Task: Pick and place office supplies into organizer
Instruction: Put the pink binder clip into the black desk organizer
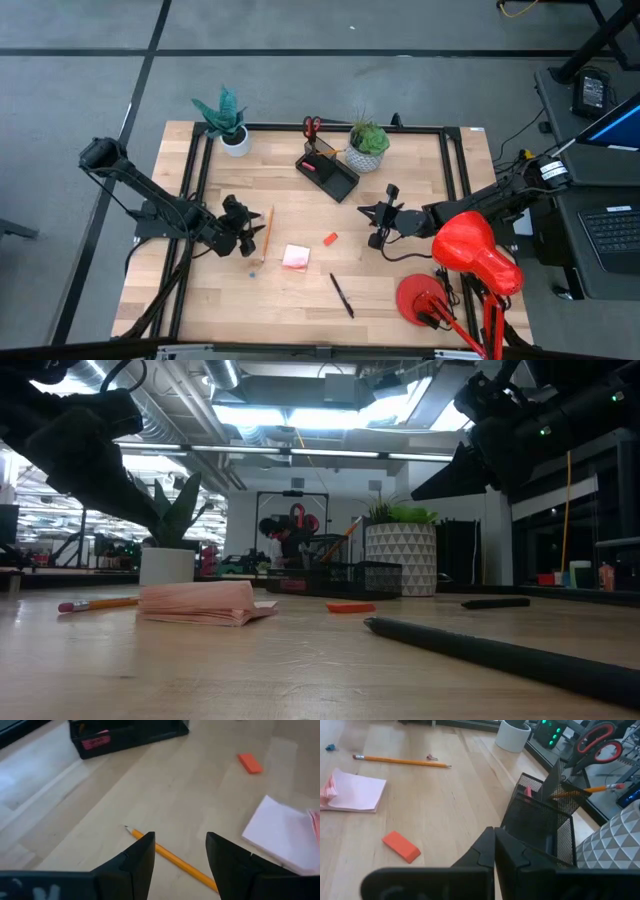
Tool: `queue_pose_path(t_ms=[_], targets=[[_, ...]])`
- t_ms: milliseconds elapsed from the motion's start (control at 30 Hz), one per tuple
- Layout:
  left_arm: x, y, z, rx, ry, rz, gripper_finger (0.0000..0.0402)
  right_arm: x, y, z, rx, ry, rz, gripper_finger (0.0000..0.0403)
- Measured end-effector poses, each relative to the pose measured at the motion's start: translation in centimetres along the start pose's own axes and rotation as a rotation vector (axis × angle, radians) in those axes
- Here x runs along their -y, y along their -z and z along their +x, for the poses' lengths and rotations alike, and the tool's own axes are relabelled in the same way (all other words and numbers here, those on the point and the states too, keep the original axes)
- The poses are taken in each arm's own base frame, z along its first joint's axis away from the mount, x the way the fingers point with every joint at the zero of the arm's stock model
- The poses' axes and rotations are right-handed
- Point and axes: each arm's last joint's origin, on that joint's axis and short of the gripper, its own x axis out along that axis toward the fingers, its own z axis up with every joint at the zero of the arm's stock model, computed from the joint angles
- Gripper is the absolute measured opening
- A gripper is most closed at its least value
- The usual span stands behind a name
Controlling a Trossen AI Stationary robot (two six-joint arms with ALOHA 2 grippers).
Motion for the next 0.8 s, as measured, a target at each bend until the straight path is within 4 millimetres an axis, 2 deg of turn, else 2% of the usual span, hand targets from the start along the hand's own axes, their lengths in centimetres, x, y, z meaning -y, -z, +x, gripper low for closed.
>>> queue_pose_path(t_ms=[200, 433, 533, 667, 800], targets=[[-0.5, -0.2, 0.4, 0.009, -0.053, -0.094, 0.0167, 0.1, 0.0, 0.0, 0.000, 0.006, -0.018, 0.0010], [-1.3, -0.5, 1.9, -0.036, -0.142, -0.148, 0.0166, 0.9, -0.1, 0.6, 0.001, 0.051, -0.044, 0.0010], [-0.8, -0.8, 2.9, -0.110, -0.137, -0.156, 0.0166, 1.3, -0.1, 0.8, -0.004, 0.068, -0.037, 0.0010], [0.4, -1.3, 4.2, -0.186, -0.145, -0.082, 0.0166, 1.6, -0.1, 1.0, -0.008, 0.081, -0.031, 0.0010], [1.4, -2.5, 4.9, -0.277, -0.220, -0.038, 0.0164, 1.7, -0.1, 1.0, -0.009, 0.083, -0.027, 0.0010]])
